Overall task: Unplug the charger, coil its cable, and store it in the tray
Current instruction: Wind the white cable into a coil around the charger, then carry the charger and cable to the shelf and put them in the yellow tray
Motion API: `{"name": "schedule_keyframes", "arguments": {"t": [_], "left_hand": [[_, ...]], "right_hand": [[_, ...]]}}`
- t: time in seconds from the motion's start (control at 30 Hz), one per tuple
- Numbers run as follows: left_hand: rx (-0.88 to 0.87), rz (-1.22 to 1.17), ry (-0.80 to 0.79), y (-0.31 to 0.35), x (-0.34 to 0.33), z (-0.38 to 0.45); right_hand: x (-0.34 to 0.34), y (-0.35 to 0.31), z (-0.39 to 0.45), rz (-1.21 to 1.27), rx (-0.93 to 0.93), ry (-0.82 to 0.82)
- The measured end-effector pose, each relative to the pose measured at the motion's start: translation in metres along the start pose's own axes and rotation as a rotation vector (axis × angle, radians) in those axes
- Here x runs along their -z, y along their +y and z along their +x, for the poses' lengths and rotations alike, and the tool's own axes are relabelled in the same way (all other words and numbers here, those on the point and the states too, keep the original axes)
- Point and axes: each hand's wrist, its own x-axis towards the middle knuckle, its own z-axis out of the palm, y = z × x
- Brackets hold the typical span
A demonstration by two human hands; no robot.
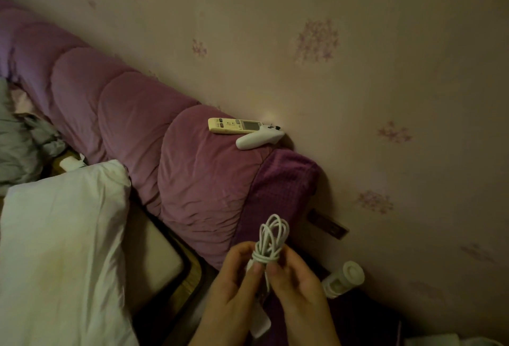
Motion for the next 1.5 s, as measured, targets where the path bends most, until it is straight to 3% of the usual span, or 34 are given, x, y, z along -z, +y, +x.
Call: {"name": "schedule_keyframes", "arguments": {"t": [0.17,0.37,0.43,0.53,0.63,0.93,1.23,1.37,1.5], "left_hand": [[0.1,0.153,-0.011,-0.015,0.0,-0.001],[0.473,0.085,0.148,-0.039,0.014,-0.013],[0.649,-0.006,0.188,-0.042,0.022,-0.023],[0.844,-0.365,0.139,-0.044,0.037,-0.047],[0.815,-0.561,0.272,-0.06,0.052,-0.082],[0.731,-0.677,0.942,-0.105,0.066,-0.235],[0.564,-0.854,1.329,-0.135,0.043,-0.353],[0.519,-0.822,1.492,-0.15,0.031,-0.427],[0.494,-0.877,1.548,-0.162,0.025,-0.514]], "right_hand": [[0.005,0.013,-0.001,0.108,-0.107,0.109],[0.019,0.034,-0.009,0.307,-0.261,0.214],[0.027,0.037,-0.011,0.3,-0.294,0.241],[0.042,0.044,-0.012,0.218,-0.374,0.188],[0.052,0.059,-0.015,0.043,-0.491,0.043],[0.042,0.116,-0.035,-0.516,-0.794,-0.534],[-0.025,0.147,-0.117,-0.795,-0.874,-1.055],[-0.053,0.166,-0.188,-0.897,-0.909,-1.246],[-0.08,0.187,-0.277,-1.016,-0.917,-1.445]]}}
